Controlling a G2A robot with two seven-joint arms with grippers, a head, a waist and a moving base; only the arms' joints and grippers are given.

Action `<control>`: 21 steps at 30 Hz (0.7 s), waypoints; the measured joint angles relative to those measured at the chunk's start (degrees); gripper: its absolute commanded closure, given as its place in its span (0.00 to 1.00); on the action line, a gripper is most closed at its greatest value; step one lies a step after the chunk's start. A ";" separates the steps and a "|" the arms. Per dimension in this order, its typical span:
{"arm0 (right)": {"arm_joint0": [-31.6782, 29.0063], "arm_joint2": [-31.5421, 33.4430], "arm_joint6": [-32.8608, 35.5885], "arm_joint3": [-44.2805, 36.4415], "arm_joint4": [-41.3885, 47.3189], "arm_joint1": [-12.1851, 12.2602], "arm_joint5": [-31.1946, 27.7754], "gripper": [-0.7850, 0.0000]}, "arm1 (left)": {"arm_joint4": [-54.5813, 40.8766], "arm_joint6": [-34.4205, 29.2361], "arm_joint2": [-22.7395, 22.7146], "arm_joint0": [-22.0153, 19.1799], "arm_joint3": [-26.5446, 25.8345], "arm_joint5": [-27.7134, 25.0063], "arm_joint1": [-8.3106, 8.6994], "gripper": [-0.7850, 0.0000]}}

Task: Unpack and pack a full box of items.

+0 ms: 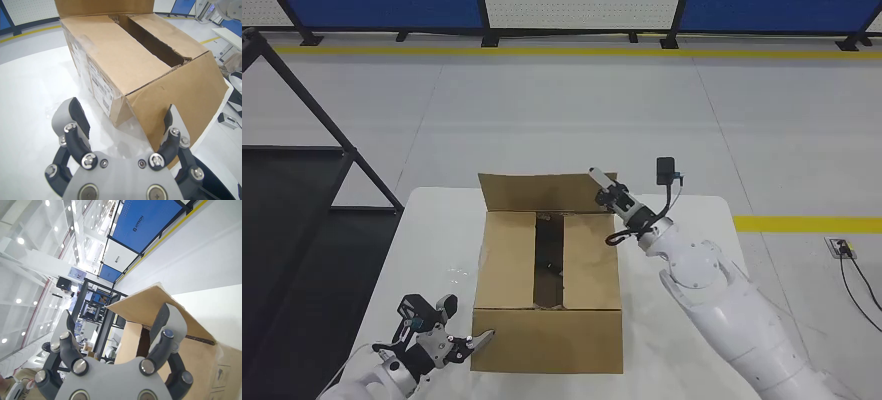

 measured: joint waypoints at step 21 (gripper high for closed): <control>17.49 -12.81 -3.50 30.68 6.30 -13.35 7.46 0.00 | 0.00 0.00 0.00 0.00 0.00 0.00 0.00 0.00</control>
